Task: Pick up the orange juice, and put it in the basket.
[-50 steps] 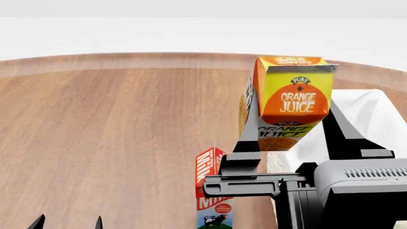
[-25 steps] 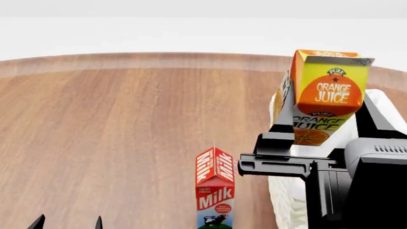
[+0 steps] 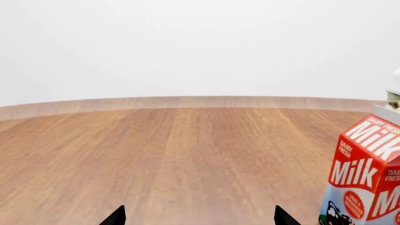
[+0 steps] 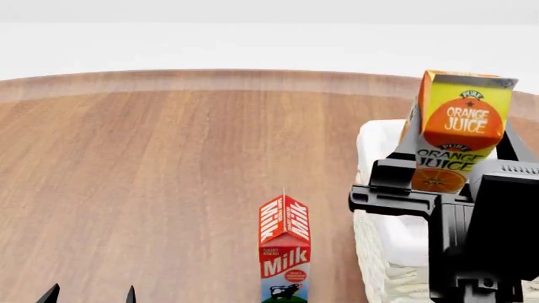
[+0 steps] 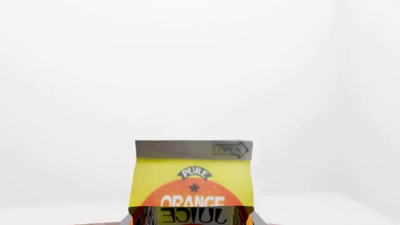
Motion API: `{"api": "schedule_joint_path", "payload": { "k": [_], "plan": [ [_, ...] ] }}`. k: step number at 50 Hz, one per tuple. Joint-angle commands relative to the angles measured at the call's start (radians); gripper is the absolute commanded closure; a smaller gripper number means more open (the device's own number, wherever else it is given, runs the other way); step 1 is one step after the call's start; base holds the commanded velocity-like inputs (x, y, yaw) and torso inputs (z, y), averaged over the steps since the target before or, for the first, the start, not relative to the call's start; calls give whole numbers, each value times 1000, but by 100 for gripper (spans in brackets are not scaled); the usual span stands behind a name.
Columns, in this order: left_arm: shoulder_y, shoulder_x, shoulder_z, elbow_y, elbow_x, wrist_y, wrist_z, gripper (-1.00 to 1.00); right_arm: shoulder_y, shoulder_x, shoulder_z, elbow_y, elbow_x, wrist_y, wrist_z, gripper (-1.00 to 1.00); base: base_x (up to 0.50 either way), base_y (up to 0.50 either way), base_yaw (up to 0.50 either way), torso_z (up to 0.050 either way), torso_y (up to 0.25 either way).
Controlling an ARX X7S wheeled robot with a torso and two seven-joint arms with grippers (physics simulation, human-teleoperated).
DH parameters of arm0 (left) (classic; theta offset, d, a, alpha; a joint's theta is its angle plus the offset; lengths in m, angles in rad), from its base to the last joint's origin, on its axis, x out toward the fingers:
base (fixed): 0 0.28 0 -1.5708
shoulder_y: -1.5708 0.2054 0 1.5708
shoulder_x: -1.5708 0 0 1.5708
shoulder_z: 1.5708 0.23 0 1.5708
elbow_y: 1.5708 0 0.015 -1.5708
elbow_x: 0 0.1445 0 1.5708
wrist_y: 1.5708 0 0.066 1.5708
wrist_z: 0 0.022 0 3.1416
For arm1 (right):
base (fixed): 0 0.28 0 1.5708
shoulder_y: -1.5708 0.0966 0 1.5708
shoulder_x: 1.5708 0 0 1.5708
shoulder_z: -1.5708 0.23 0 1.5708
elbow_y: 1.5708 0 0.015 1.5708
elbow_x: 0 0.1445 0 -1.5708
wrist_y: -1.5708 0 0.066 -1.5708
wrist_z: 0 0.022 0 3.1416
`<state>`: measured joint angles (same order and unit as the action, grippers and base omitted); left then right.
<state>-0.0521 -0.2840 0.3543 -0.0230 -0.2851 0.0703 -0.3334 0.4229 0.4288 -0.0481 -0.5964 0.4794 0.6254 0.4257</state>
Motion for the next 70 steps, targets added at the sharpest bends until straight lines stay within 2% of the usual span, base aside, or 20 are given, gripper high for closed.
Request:
{"api": "schedule_joint_path", "payload": {
  "k": [1,30,55,70],
  "plan": [
    [-1,-2,3,0,-2,1,-3,-100,31,3,-39,91,-95,-32,-24,100,0,0,0,10,0],
    [-3,-7,11,-1,-8,4,-9,-100,91,-65,-99,484,-199,-279,-64,100,0,0,0,0,1],
    [-5,-12,17,-2,-12,6,-14,-100,136,-102,-107,652,-213,-381,-79,100,0,0,0,0,1],
    [-6,-14,21,-2,-15,8,-17,-100,212,-129,-145,836,-267,-446,-80,100,0,0,0,0,1]
  ]
}}
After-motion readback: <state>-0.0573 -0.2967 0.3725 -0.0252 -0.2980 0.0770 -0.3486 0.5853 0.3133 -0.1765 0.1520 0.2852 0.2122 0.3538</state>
